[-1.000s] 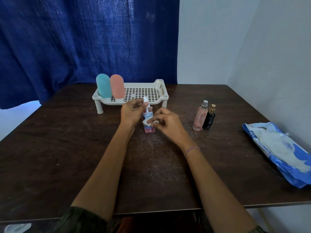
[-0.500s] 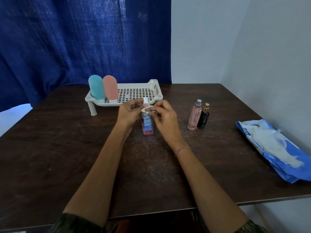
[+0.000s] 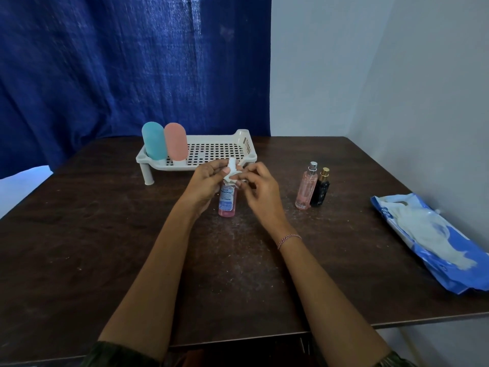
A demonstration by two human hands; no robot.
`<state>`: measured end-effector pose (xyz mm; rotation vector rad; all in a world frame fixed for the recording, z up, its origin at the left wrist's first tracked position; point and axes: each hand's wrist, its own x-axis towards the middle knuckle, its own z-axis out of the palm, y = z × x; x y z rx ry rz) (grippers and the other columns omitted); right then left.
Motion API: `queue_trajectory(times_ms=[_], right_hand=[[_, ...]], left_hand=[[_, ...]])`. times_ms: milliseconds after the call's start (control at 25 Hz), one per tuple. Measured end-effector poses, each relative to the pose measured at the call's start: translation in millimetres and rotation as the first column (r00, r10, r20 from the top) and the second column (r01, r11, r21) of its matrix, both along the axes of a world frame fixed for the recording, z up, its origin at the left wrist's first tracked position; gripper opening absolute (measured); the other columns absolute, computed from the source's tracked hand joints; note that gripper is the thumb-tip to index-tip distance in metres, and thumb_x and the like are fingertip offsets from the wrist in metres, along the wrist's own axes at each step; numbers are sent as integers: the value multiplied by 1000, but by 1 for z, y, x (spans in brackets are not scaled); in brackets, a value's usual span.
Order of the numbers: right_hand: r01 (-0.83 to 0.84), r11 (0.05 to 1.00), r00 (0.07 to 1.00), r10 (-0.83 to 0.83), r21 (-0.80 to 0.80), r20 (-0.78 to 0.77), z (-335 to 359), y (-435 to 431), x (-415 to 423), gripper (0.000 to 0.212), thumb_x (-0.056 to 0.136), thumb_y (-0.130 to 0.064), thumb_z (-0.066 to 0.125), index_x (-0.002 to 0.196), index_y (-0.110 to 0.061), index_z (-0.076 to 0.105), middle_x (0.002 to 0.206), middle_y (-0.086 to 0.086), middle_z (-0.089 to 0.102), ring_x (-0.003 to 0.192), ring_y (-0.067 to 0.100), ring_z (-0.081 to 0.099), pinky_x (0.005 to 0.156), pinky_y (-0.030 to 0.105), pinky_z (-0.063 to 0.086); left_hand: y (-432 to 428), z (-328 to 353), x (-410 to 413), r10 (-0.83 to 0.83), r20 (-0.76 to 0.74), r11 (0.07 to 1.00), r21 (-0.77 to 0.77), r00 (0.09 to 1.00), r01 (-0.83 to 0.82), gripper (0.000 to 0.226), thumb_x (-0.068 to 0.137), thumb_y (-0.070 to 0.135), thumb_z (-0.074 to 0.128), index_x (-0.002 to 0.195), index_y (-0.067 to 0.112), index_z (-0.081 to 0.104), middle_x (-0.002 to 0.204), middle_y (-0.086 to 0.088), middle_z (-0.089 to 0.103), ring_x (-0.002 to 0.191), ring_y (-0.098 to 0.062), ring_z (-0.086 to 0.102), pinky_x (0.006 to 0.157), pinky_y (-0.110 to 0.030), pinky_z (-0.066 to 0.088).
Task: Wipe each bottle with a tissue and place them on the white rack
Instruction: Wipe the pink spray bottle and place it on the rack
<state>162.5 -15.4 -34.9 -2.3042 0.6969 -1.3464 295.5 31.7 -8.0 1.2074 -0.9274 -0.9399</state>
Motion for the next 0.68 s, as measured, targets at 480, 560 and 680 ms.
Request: queue_trajectory(times_ms=[480, 560, 680], right_hand=[[-115, 992, 963, 123, 49, -240, 2, 8, -7, 20, 76, -9, 74, 96, -10, 72, 92, 1, 57, 84, 5, 52, 76, 7, 43], [-133, 987, 931, 156, 94, -331, 3, 7, -12, 21, 75, -10, 75, 96, -10, 73, 92, 3, 60, 80, 9, 53, 75, 16, 47], [-75, 994, 934, 99, 82, -343, 6, 5, -14, 19, 75, -10, 74, 94, -9, 73, 94, 6, 61, 82, 12, 56, 78, 23, 50]], left_hand=[[0, -3, 7, -16, -111, 999, -43, 994, 12, 29, 99, 2, 37, 122, 5, 53, 98, -7, 72, 97, -14, 68, 82, -26, 56], [-1, -5, 7, 1, -106, 999, -40, 994, -5, 30, 99, 2, 36, 125, 3, 51, 102, -10, 69, 101, -16, 66, 90, -29, 52], [-3, -6, 4, 15, -111, 999, -50, 994, -20, 29, 99, 3, 37, 124, 4, 51, 100, -9, 69, 102, -18, 65, 94, -33, 50]])
